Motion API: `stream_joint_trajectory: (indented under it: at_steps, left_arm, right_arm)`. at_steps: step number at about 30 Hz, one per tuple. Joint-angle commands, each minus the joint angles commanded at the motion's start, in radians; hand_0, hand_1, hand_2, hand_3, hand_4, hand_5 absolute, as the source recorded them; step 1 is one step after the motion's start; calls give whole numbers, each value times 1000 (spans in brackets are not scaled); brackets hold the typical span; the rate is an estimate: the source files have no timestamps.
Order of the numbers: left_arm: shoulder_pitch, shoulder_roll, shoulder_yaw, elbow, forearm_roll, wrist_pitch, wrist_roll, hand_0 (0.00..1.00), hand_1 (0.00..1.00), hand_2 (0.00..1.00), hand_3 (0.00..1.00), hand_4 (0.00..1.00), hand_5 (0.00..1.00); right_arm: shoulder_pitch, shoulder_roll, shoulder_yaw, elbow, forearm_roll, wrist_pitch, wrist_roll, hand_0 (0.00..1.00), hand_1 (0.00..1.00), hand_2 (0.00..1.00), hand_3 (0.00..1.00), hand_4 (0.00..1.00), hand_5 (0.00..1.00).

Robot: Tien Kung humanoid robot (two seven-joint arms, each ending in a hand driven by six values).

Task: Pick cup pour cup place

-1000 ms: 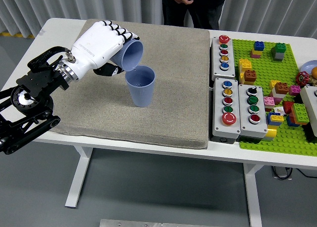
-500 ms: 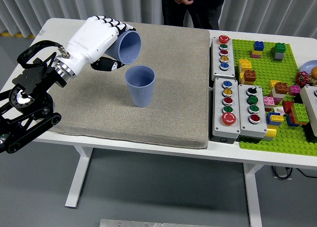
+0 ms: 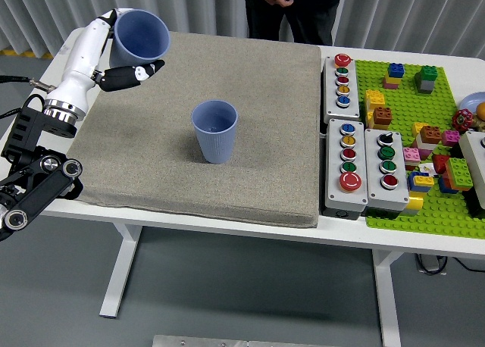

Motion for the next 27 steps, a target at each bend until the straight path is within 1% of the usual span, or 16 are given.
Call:
stream_joint_trajectory:
  at_steps: [1,5,8,10,12,14,16,17,18,20,22,24,25,27]
  left_arm:
    - [15,-11,-19,7,-39,0,-12,556,525,548,564,685,143]
    - [45,-37,-63,30,-208,8,-29,556,525,548,564,685,143]
    - [61,-52,-81,46,-336,14,-37,558,527,551,563,684,142]
    - [69,-59,-85,53,-400,24,-41,558,527,551,563,684,142]
    - [81,-71,-82,64,-390,52,-53,560,528,558,564,682,140]
    - [89,-80,-76,71,-372,67,-58,560,528,558,564,682,140]
    - [91,-82,-75,73,-367,71,-59,560,528,558,564,682,140]
    - [98,-93,-67,85,-336,92,-62,560,528,558,564,682,140]
    - [101,-99,-62,91,-299,103,-64,563,536,561,563,681,141]
    - [107,-107,-52,103,-271,117,-75,563,536,561,563,681,141]
    - [114,-117,-42,118,-251,117,-81,563,536,561,563,681,141]
    - [117,-126,-33,134,-253,118,-82,564,536,559,561,680,143]
    - [121,-135,-28,147,-258,120,-92,564,536,559,561,680,143]
    - [124,-146,-22,161,-262,119,-101,564,536,559,561,680,143]
  right_arm:
    - [0,0,1,0,-2,0,-1,720,687,736,698,331,294]
    - [-2,1,4,0,-9,0,-2,720,687,736,698,331,294]
    - [-4,1,7,0,-16,0,-4,721,687,736,698,331,295]
    - [-6,2,8,0,-18,0,-4,721,687,736,698,331,295]
    - [-9,3,9,0,-22,0,-6,721,687,737,698,328,296]
    - [-11,3,11,0,-27,0,-7,721,687,737,698,328,296]
    - [-12,4,12,0,-28,0,-7,721,687,737,698,328,296]
    - [-13,5,14,0,-32,0,-8,721,687,737,698,328,296]
    - [-13,5,15,0,-35,0,-9,721,687,737,698,328,297]
    - [-14,5,16,0,-37,0,-9,721,687,737,698,328,297]
    - [-15,6,17,0,-38,0,-9,721,687,737,698,328,297]
    - [-14,6,17,0,-39,0,-9,721,687,737,698,327,298]
    - [-14,6,16,0,-41,1,-10,721,687,737,698,327,298]
    - [-13,6,15,0,-39,1,-9,721,687,737,698,327,298]
